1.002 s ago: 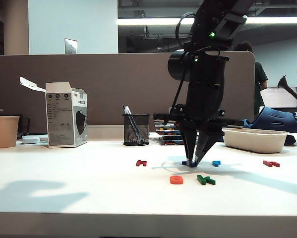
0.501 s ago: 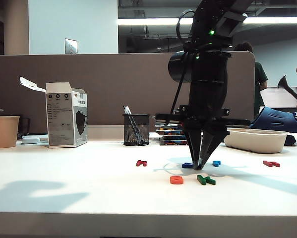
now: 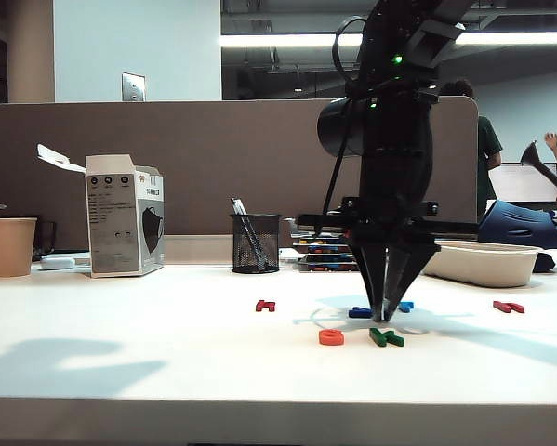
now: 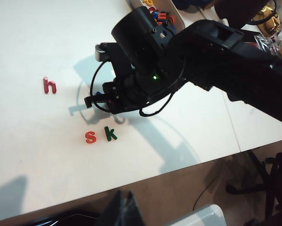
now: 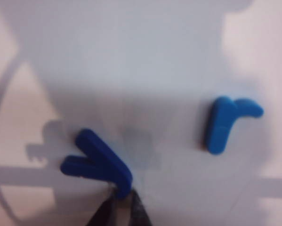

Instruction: Select the appropriate letters from the row of letter magnets placed on the table to arrange into the word "sky".

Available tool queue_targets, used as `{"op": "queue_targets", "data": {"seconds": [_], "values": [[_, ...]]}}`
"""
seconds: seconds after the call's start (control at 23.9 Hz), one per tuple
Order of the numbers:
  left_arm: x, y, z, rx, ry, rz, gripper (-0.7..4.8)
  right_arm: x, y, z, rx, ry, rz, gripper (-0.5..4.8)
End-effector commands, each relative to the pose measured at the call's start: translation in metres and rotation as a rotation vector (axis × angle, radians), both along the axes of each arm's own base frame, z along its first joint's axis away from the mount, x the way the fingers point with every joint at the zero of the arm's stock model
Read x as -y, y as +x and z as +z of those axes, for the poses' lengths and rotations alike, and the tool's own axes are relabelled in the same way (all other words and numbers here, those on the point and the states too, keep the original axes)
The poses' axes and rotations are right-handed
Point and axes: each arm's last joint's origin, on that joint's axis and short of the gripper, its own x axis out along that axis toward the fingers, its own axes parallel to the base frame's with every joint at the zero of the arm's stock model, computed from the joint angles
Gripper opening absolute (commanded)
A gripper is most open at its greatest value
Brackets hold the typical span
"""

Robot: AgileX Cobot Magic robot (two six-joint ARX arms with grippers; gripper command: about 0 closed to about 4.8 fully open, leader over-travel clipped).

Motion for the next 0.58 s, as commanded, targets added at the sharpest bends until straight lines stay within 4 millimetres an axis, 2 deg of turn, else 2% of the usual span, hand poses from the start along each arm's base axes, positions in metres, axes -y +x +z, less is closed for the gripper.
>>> {"op": "queue_targets", "data": {"seconds": [0.04,0.33,0.42,0.54,0.58], "values": [[0.0,0.0,0.001,0.009,-0.006,0.002,-0.05,0.004,-0.009,-0.007,-0.092,-0.05,-0.003,0.39],[0.0,0.0,0.001,0.009,-0.005,0.002,-0.05,0.007,-0.013,0.002,-0.069,-0.046,0.021,0.46],[0.0,0.0,0.001,0.009,-0.005,0.002,-0.05,0.008,-0.015,0.007,-0.071,-0.043,0.035,0.79],[0.0,0.0,0.001,0.009,-0.005,0.002,-0.05,0.008,-0.017,0.011,-0.067,-0.033,0.095,1.58],[0.0,0.0,0.001,0.009,-0.005,0.002,-0.05,0.008,-0.017,0.012,-0.069,-0.035,0.112,1.61]]}}
